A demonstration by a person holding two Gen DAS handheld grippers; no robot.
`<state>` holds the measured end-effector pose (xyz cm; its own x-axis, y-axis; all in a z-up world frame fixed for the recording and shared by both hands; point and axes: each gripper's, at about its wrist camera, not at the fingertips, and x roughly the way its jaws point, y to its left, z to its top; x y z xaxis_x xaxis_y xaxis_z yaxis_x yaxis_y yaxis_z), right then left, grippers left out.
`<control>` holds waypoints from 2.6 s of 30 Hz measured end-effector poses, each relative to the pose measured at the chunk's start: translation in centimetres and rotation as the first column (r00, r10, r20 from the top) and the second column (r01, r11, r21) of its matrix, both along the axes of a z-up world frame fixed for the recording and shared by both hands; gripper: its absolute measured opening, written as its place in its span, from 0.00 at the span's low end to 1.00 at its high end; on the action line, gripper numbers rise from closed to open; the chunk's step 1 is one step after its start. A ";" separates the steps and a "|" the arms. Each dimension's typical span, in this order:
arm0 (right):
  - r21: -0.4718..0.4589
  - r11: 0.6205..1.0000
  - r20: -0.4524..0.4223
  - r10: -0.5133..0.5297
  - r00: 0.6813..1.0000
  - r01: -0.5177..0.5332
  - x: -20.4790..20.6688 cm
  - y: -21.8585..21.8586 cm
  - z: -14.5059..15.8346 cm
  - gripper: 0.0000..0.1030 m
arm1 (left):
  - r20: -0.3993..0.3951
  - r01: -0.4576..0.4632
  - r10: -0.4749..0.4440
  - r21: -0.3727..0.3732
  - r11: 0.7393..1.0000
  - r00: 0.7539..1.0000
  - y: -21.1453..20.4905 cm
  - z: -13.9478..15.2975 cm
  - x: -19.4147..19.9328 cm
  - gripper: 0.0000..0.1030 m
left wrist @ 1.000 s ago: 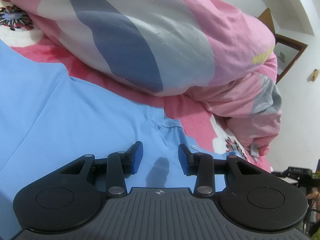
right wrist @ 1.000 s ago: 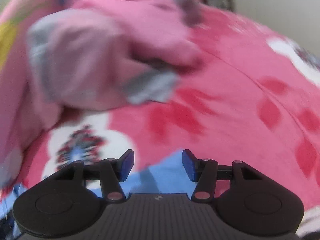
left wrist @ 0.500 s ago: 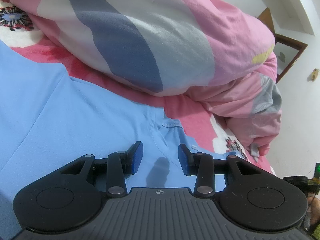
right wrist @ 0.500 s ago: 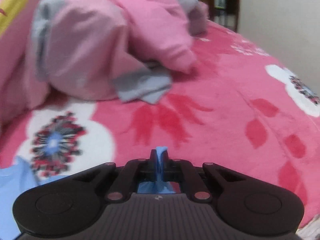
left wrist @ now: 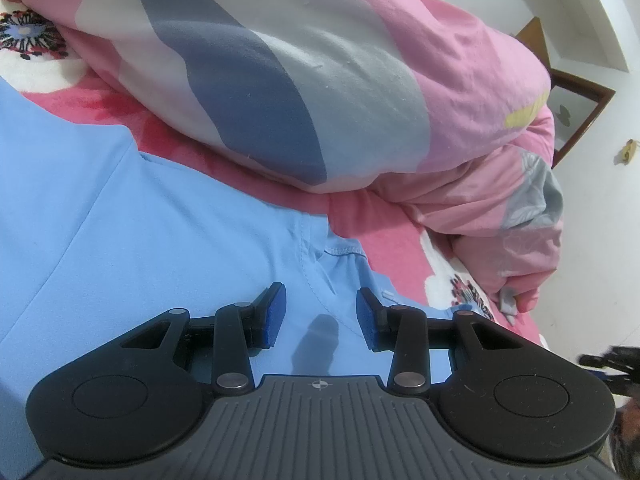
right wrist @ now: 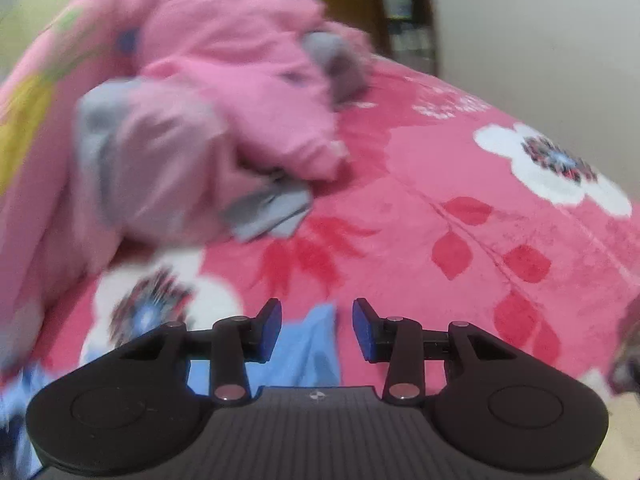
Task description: Fold clothes
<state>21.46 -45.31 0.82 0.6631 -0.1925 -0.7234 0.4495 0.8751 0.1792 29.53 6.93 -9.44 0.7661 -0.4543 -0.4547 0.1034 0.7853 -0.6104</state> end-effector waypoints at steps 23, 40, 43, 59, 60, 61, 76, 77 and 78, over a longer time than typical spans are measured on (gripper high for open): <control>0.272 0.961 -0.162 0.091 0.983 -0.045 0.9 -1.1 -6.6 0.03 | -0.039 0.202 -0.199 0.124 0.972 0.979 -7.4 5.2 -4.6 0.43; 0.061 0.896 0.238 0.416 0.878 -0.440 -8.1 13.6 1.4 0.55 | -0.118 0.237 -0.215 0.232 0.943 0.969 -9.2 5.3 -8.4 0.48; 0.313 0.896 0.318 0.213 0.924 -0.315 -10.7 9.0 -0.4 0.55 | -0.114 0.250 -0.228 0.236 0.939 0.967 -10.0 5.6 -8.2 0.48; -0.220 0.859 0.118 0.494 0.861 -0.462 -11.3 18.3 -5.1 0.53 | -0.028 0.409 -0.460 0.508 0.758 0.888 -22.9 9.8 -3.5 0.50; -0.250 0.847 0.106 0.505 0.857 -0.468 -11.0 18.8 -5.4 0.53 | -0.022 0.422 -0.489 0.541 0.727 0.872 -24.5 10.0 -2.7 0.50; -0.273 0.837 0.095 0.514 0.852 -0.474 -10.7 19.2 -5.7 0.53 | -0.021 0.434 -0.513 0.563 0.703 0.858 -25.8 10.0 -2.1 0.50; -0.304 0.831 0.110 0.517 0.849 -0.466 -9.6 19.0 -8.1 0.15 | -0.142 0.538 -0.554 0.517 0.665 0.821 -26.9 8.2 2.6 0.51; -0.299 0.833 0.120 0.516 0.848 -0.465 -9.7 18.9 -8.1 0.14 | -0.146 0.525 -0.526 0.484 0.701 0.838 -25.6 8.3 2.8 0.51; -0.294 0.836 0.128 0.516 0.847 -0.464 -9.7 18.8 -8.1 0.14 | -0.153 0.512 -0.501 0.443 0.736 0.852 -24.4 8.3 3.1 0.51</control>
<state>11.72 -26.48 -7.30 0.8381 0.0445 -0.5437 -0.0720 0.9970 -0.0295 32.60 -17.47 -1.09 0.4696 -0.5107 -0.7202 0.5567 0.8044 -0.2074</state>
